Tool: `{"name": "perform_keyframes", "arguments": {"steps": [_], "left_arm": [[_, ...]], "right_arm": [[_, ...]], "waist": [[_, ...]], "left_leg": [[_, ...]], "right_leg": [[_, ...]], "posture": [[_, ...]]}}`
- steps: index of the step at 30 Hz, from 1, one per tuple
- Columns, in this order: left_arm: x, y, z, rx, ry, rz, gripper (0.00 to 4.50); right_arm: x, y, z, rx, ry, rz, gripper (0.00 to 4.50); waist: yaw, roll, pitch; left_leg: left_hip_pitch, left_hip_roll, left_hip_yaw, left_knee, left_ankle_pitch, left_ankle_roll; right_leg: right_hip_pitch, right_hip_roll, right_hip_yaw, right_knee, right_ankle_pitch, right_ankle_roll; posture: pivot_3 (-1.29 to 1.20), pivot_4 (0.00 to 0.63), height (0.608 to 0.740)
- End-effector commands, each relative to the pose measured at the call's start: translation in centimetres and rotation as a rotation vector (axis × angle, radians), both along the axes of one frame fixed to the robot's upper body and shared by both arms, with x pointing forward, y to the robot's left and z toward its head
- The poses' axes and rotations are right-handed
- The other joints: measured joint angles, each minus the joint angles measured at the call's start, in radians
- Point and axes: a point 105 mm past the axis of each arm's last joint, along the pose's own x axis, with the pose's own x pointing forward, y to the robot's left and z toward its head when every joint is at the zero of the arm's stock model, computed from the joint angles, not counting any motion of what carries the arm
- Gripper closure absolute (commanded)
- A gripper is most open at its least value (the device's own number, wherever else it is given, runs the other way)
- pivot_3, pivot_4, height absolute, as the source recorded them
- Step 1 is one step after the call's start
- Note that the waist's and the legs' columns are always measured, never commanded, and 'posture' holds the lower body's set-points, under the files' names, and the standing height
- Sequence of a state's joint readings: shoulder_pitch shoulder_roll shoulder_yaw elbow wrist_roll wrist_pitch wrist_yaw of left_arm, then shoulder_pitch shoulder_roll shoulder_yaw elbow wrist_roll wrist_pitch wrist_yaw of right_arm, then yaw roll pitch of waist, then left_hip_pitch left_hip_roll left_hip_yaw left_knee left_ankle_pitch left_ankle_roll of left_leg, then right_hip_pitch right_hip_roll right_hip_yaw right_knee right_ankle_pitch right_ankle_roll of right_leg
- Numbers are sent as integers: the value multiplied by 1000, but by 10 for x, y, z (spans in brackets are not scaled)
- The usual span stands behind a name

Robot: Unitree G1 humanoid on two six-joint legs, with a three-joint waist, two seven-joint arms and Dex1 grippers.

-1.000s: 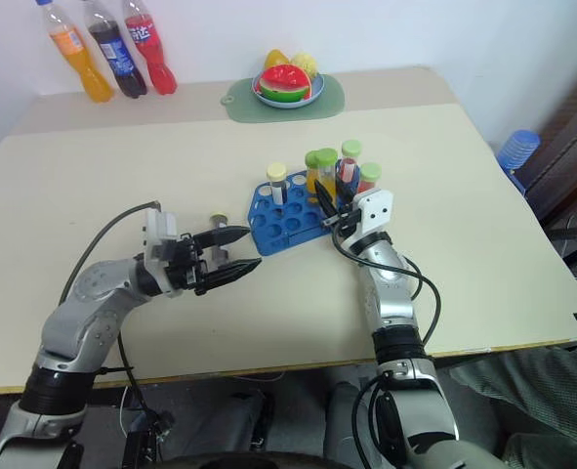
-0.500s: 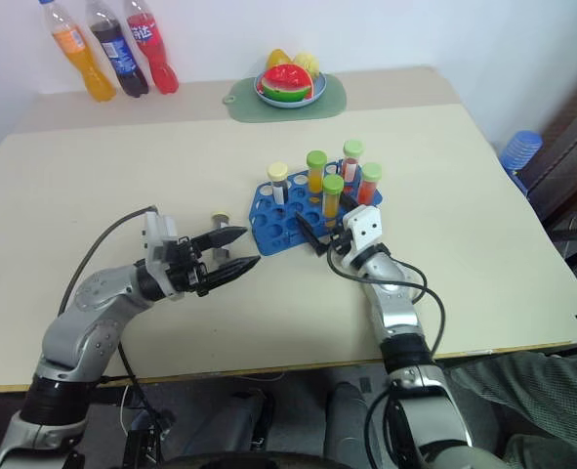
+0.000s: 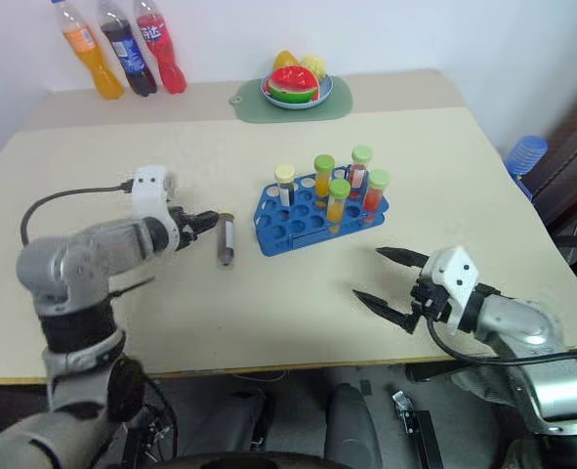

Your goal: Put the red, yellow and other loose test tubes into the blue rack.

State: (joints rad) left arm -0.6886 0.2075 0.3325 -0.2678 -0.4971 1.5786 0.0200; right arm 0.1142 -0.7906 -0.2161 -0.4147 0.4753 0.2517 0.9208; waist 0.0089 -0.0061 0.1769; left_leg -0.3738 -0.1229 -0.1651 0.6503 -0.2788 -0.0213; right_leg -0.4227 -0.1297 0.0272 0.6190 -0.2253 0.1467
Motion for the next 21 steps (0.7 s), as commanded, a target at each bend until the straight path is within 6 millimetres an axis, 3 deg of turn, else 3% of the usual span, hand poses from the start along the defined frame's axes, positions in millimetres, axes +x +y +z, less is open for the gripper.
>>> {"name": "perform_keyframes", "arguments": {"steps": [1, 5, 11, 14, 17, 18, 21], "left_arm": [[5, 0, -5, -42, 83, 29, 1362], [15, -15, -6, -76, 189, 8, 1362], [23, -35, -19, 19, 350, -23, 1362], [24, -38, -27, 63, 422, -9, 2136], [24, -36, -29, 88, 443, -8, 3524], [24, -36, -29, 89, 446, -8, 3728], [23, -33, -27, 89, 438, -23, 3739]], "right_arm": [[-3, 0, 18, -2, -38, 27, 130], [2, 0, 27, -16, -57, 29, 130], [8, 3, 31, -20, -70, 34, 130], [6, 3, 30, -31, -65, 40, 0], [4, 3, 31, -31, -64, 40, 0], [4, 3, 31, -32, -64, 38, 0], [4, 2, 29, -32, -63, 24, 0]], "waist": [[-1, -1, 0], [7, -3, 2], [13, -5, 1], [13, -4, 1], [13, -5, 1], [12, -5, 1], [7, -4, 0]], "left_leg": [[0, 0, 0, 0, 2, -3], [-1, 0, 0, 0, 3, -5], [-2, -1, 0, 2, 2, -5], [-2, -2, 1, 1, 2, -5], [-2, -2, 1, 2, 2, -5], [-2, -2, 1, 2, 2, -5], [-1, -2, 1, 2, 2, -5]], "right_leg": [[0, 0, 0, 0, 0, 0], [-2, -1, 0, 0, 0, 0], [-1, -2, 0, 0, 0, 1], [-1, -3, 0, 0, 0, 1], [-1, -3, 0, 0, 1, 1], [-1, -3, 0, 0, 1, 1], [-1, -3, 0, 0, 1, 1]], "posture": [[0, 150, 740], [0, 150, 740], [0, 150, 740], [0, 150, 740], [0, 150, 740], [0, 150, 740], [0, 150, 740]]}}
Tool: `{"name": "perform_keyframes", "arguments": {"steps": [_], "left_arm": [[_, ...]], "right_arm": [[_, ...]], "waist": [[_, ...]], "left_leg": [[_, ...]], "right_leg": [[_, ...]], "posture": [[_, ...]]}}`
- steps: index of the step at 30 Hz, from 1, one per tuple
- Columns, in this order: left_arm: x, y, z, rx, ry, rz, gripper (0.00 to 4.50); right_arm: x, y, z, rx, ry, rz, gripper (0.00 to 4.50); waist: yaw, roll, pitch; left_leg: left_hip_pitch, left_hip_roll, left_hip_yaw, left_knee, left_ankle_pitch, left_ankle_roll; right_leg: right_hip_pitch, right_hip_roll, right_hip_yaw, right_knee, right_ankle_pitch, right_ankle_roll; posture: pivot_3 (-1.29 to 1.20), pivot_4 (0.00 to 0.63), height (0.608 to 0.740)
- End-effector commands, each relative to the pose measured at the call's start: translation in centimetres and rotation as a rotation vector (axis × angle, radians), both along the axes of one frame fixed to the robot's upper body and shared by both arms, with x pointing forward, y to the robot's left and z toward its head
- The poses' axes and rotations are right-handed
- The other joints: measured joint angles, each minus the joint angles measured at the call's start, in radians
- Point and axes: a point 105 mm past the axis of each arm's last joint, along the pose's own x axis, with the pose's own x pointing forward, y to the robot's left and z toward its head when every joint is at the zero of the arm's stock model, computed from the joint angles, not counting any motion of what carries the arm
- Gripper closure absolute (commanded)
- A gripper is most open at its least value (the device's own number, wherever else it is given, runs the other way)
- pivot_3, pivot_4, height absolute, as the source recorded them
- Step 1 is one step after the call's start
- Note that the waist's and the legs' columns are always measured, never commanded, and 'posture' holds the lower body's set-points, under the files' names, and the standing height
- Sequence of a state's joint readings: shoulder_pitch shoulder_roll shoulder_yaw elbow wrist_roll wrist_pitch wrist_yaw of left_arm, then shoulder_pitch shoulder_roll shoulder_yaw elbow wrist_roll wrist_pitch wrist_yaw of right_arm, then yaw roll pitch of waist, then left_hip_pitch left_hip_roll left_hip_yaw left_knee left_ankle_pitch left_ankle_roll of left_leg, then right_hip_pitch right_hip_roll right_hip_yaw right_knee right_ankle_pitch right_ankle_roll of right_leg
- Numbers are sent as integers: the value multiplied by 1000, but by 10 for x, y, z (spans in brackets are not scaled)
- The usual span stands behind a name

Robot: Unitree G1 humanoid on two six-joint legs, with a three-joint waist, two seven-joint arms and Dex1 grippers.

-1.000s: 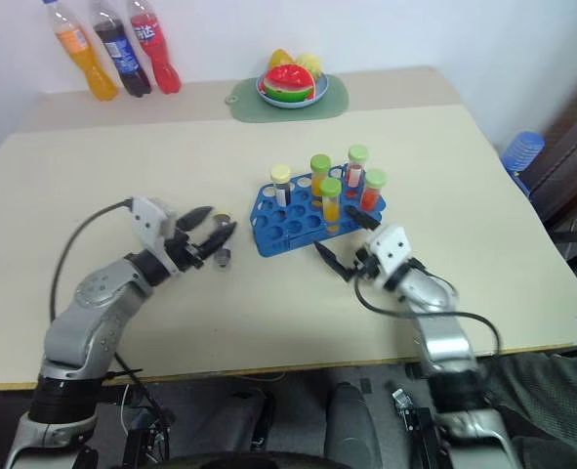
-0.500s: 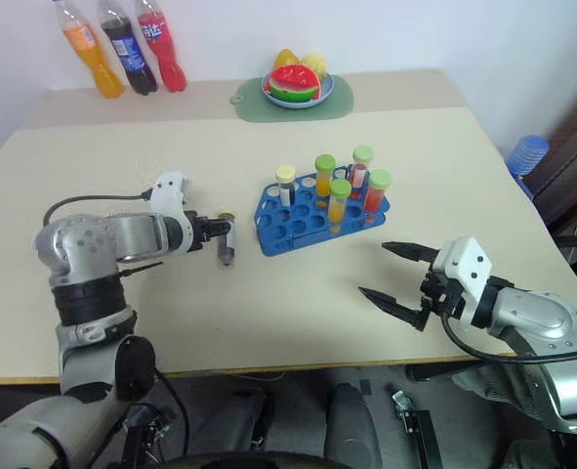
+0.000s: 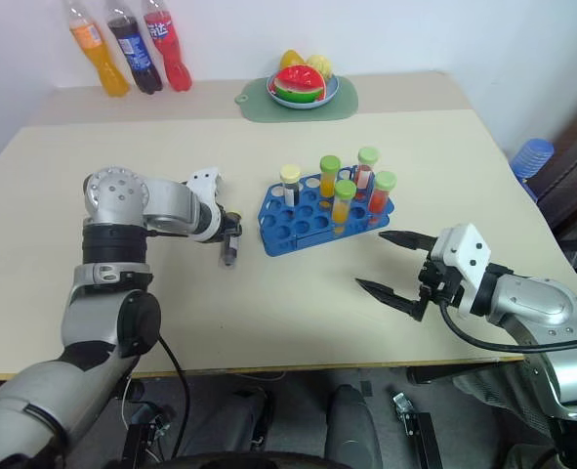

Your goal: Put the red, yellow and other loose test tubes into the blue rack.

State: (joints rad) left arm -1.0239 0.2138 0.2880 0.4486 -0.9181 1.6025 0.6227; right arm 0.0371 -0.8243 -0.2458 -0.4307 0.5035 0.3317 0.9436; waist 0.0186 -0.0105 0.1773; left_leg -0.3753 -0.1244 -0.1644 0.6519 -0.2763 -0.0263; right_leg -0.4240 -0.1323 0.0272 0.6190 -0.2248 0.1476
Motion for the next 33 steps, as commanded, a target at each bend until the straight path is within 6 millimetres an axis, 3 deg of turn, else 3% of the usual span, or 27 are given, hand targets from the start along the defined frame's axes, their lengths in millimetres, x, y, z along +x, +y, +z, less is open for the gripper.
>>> {"name": "perform_keyframes", "arguments": {"steps": [1, 4, 6, 9, 12, 17, 21, 28, 33], "left_arm": [[-5, 3, 1, -11, -15, -48, 3739], [-15, 3, 26, -68, -196, -169, 3739], [-27, 7, 48, -218, -375, -237, 3739], [-61, 3, 89, -508, -630, -482, 3739], [-68, 5, 102, -503, -830, -635, 3739], [-64, -25, 107, -603, -1064, -812, 3739], [-55, -52, 100, -729, -1075, -903, 3739], [-20, -80, 56, -580, -1090, -976, 3739], [-15, -90, 31, -515, -1075, -1001, 3739]], "right_arm": [[-3, 3, 7, -18, -43, 5, 0], [-4, 2, 6, -7, -45, -12, 0], [-3, 1, 6, 0, -54, -30, 0], [-2, 2, 4, 22, -65, -56, 0], [0, 4, 1, 63, -73, -96, 0], [-8, 10, -8, 107, -79, -166, 0], [-17, 13, -14, 125, -83, -227, 0], [-27, 20, -17, 164, -104, -303, 0], [-33, 20, -18, 179, -117, -352, 0]], "waist": [[-3, 0, 0], [-14, 0, 0], [-19, 0, 0], [-20, 1, 0], [-5, 1, 0], [25, 2, -1], [21, 1, -1], [14, 1, -2], [20, 0, -2]], "left_leg": [[0, 0, 0, 0, 0, 0], [0, 0, 1, -1, 0, 0], [-1, 1, 2, -3, 0, 0], [-1, 1, 3, -2, 0, -1], [0, 1, 2, -2, 0, -1], [0, 0, 6, -1, -1, 2], [-1, 0, 4, 0, -2, 2], [1, 1, 6, -1, -2, 3], [0, 1, 4, 0, -2, 3]], "right_leg": [[0, 0, 0, 0, 0, 0], [-1, 0, 1, 0, 0, 0], [-4, 0, 1, 1, 0, 0], [-4, 0, 1, 1, 0, -1], [-3, 0, 1, 1, 0, -1], [2, -1, 1, -5, 0, -2], [1, -1, 0, -5, 1, -2], [1, 0, 1, -5, 1, -1], [1, 0, 1, -5, 1, -1]], "posture": [[0, 150, 740], [0, 150, 740], [0, 150, 740], [0, 150, 740], [0, 150, 740], [0, 150, 740], [0, 150, 740], [0, 150, 740], [0, 150, 740]]}}
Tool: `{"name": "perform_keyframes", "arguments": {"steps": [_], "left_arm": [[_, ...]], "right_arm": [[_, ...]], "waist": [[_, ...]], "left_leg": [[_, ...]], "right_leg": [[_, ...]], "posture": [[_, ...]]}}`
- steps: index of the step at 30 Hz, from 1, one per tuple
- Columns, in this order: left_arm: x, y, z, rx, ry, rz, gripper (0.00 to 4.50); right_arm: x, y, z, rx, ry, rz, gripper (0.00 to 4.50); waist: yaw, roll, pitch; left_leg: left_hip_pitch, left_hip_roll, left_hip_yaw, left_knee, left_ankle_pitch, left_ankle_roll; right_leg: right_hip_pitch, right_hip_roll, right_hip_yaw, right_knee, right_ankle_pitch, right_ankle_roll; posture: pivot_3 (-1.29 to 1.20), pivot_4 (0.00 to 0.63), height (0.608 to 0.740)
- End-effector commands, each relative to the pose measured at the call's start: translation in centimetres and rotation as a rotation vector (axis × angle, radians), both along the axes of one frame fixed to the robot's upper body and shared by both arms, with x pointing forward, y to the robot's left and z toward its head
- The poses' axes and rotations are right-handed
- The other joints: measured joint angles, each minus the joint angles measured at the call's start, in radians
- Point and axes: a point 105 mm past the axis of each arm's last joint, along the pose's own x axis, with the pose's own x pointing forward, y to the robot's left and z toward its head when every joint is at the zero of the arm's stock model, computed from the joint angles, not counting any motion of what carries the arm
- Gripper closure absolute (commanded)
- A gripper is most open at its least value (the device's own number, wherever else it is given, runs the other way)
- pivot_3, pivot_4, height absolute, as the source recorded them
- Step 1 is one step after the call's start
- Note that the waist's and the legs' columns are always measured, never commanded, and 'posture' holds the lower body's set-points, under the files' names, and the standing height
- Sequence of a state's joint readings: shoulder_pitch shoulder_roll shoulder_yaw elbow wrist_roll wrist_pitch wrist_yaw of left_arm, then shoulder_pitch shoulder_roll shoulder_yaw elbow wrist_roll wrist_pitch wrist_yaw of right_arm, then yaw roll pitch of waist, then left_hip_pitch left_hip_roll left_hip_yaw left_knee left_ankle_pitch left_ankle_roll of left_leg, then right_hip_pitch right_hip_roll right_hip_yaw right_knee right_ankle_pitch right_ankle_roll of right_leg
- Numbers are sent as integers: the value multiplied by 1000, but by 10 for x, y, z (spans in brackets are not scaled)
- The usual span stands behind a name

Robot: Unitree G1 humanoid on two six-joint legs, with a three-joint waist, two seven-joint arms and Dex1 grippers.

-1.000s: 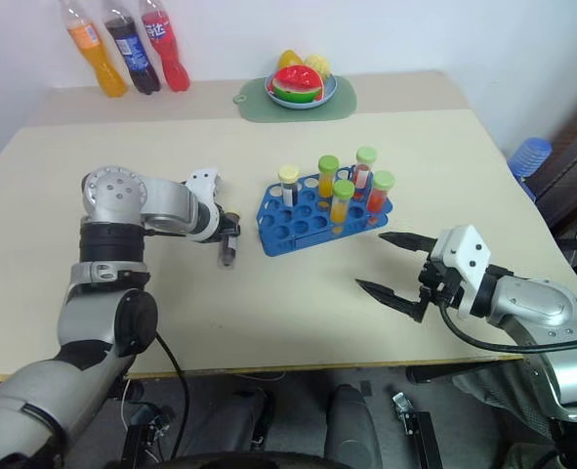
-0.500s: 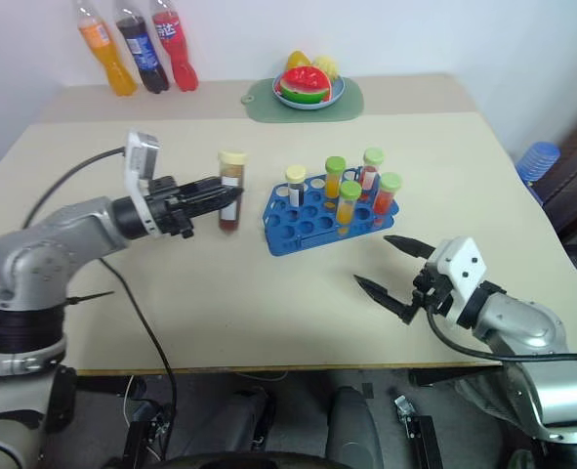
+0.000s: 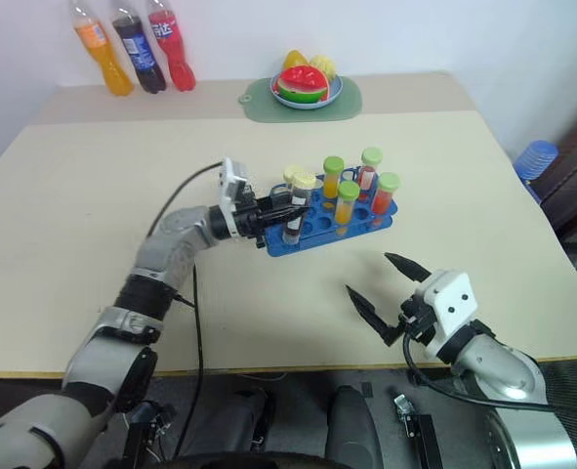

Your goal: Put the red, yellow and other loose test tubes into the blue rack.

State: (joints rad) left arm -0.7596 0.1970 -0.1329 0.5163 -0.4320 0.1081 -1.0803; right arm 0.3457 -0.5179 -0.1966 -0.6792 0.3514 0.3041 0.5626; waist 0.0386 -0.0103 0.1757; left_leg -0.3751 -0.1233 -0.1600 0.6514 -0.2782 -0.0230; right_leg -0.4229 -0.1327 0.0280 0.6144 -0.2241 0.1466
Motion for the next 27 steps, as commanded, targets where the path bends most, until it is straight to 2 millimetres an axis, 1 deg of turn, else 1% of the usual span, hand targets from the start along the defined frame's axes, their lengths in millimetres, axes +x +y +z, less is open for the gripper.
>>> {"name": "perform_keyframes", "arguments": {"steps": [1, 6, 8, 10, 16, 19, 21, 22, 26, 27], "left_arm": [[4, -4, -8, 67, -60, 18, 3739], [7, -13, -15, 84, -93, 38, 3739], [13, -16, -15, 85, -102, 74, 3739], [12, -20, -18, 92, -108, 64, 3739], [10, -20, -27, 112, -102, 58, 3739], [10, -21, -32, 94, -61, 65, 3739], [8, -20, -33, 79, -43, 51, 2679], [8, -19, -31, 62, -46, 56, 2252], [10, -12, -17, 7, -67, 114, 194], [7, -9, -13, -4, -70, 107, 194]], "right_arm": [[-5, 5, 15, -1, -80, -10, 0], [-7, 7, 16, 1, -87, -28, 0], [-7, 6, 16, -1, -90, -34, 0], [-7, 6, 16, -2, -91, -37, 0], [-6, 6, 16, -3, -93, -39, 0], [-5, 6, 16, -3, -93, -37, 0], [-4, 6, 16, -4, -92, -36, 0], [-4, 5, 16, -5, -92, -36, 0], [-4, 4, 17, -3, -91, -34, 0], [-3, 4, 17, -3, -90, -34, 0]], "waist": [[0, 0, 0], [-1, -1, -2], [-1, -1, -2], [-1, -1, -3], [-2, -1, -3], [-2, -1, -3], [-2, -1, -4], [-2, -1, -4], [-2, -1, -3], [-2, -1, -3]], "left_leg": [[0, 0, 0, 0, 0, 0], [1, 0, 0, 0, -2, 3], [1, 0, -1, 0, -2, 3], [1, 0, -1, 0, -2, 3], [2, 0, -1, 0, -2, 3], [2, 0, -1, 0, -2, 4], [2, 0, -1, 0, -2, 4], [2, 0, -1, 0, -2, 4], [1, 0, -2, 0, -2, 3], [1, 0, -2, 0, -2, 3]], "right_leg": [[0, 0, 0, 0, 0, 0], [1, 0, 0, 0, 0, 1], [1, 0, 0, 0, 0, 1], [1, 0, 0, 0, 0, 1], [2, 1, 0, 1, 0, 1], [2, 1, 0, 0, 0, 1], [2, 1, 0, 0, 0, 1], [2, 1, 0, 0, 0, 1], [2, 1, 0, 1, 0, 1], [2, 1, 0, 1, 0, 1]], "posture": [[0, 150, 740], [0, 150, 740], [0, 150, 740], [0, 150, 740], [0, 150, 740], [0, 150, 740], [0, 150, 740], [0, 150, 740], [0, 150, 740], [0, 150, 740]]}}
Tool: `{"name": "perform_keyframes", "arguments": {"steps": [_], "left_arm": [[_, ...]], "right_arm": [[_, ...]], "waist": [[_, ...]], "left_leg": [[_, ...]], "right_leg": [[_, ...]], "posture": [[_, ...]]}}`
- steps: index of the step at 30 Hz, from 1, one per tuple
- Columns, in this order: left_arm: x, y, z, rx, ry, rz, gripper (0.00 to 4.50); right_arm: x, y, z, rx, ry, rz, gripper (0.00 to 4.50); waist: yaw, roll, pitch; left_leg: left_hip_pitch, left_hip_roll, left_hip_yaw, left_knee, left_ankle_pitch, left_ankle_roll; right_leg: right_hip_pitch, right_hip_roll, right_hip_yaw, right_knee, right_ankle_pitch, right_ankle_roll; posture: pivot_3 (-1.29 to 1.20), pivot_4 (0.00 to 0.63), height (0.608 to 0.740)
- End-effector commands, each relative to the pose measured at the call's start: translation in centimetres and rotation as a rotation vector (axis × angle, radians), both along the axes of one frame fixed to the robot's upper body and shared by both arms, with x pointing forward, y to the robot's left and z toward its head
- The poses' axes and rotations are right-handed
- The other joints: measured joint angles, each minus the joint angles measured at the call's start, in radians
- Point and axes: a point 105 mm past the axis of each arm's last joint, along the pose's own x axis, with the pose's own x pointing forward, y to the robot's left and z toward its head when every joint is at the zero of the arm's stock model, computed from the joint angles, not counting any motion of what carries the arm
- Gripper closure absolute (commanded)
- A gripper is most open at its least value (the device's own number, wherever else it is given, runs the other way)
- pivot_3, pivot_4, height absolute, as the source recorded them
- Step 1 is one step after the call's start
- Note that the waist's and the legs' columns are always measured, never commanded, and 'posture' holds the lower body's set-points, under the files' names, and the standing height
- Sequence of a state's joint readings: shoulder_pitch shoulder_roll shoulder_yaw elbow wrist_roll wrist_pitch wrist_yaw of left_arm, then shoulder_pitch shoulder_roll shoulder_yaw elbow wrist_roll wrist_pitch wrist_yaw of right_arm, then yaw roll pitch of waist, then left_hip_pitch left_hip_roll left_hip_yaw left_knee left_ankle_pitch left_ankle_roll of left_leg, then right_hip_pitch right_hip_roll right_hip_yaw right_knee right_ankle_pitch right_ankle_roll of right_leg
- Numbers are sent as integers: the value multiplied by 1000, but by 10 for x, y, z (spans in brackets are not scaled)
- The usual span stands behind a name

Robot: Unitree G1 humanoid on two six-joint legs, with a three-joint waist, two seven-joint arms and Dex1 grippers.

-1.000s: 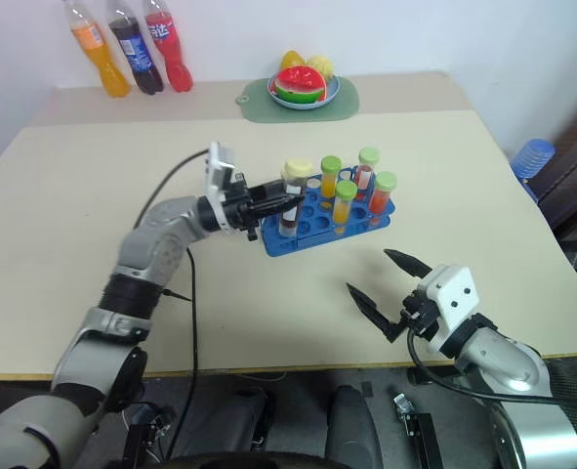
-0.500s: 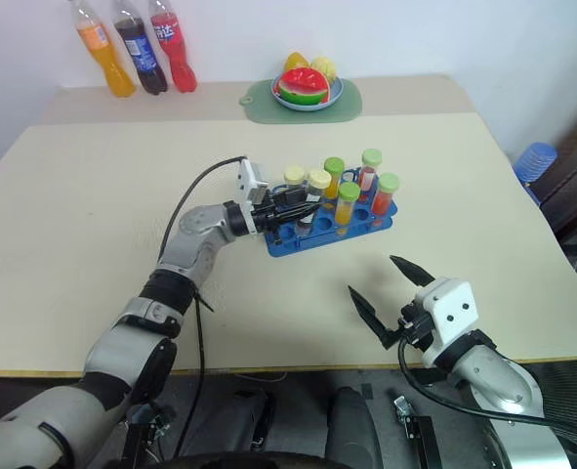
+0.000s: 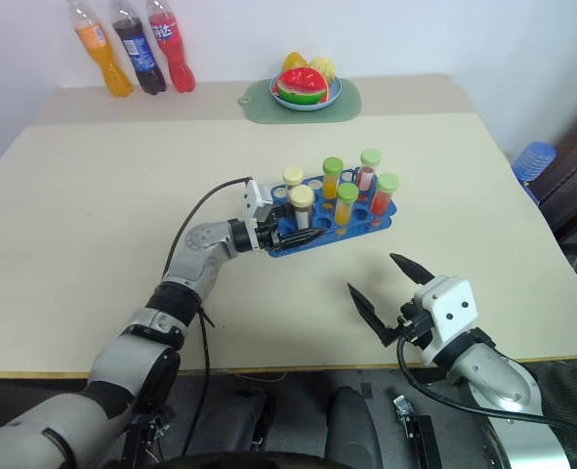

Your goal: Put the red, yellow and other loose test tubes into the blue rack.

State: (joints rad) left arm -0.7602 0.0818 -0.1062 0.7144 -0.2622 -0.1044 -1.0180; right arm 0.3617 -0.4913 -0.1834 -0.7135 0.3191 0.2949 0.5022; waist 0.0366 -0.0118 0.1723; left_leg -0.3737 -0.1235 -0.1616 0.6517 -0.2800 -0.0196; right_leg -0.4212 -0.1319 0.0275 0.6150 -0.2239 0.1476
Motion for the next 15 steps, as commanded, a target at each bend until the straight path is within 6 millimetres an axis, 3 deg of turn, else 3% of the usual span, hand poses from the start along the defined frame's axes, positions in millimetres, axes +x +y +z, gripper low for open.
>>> {"name": "perform_keyframes", "arguments": {"steps": [1, 5, 12, 15], "left_arm": [[-3, 12, 24, -59, -45, 12, 194], [-18, 35, 31, -43, -82, 30, 194], [-41, 75, 23, 16, -132, 122, 194], [-59, 127, 12, 93, -95, 218, 194]], "right_arm": [[-3, 1, 13, -6, -52, 16, 0], [1, -4, 11, 2, -45, -6, 0], [2, -25, -2, -13, 1, -59, 0], [-2, -44, -10, 2, 40, -114, 0]], "waist": [[-2, 0, 0], [-10, 1, 0], [-20, 1, 0], [-27, 2, -1]], "left_leg": [[0, 0, 0, 0, 0, 0], [0, 0, 0, -1, 0, 0], [0, 0, -2, -2, 0, 0], [0, 0, -2, -2, 0, 0]], "right_leg": [[0, 0, 0, 0, 0, 0], [-1, 0, 0, 0, 0, 0], [-1, 0, 0, 0, 0, 0], [-1, 0, 0, 0, 0, 0]], "posture": [[0, 150, 740], [0, 150, 740], [0, 150, 740], [0, 150, 740]]}}
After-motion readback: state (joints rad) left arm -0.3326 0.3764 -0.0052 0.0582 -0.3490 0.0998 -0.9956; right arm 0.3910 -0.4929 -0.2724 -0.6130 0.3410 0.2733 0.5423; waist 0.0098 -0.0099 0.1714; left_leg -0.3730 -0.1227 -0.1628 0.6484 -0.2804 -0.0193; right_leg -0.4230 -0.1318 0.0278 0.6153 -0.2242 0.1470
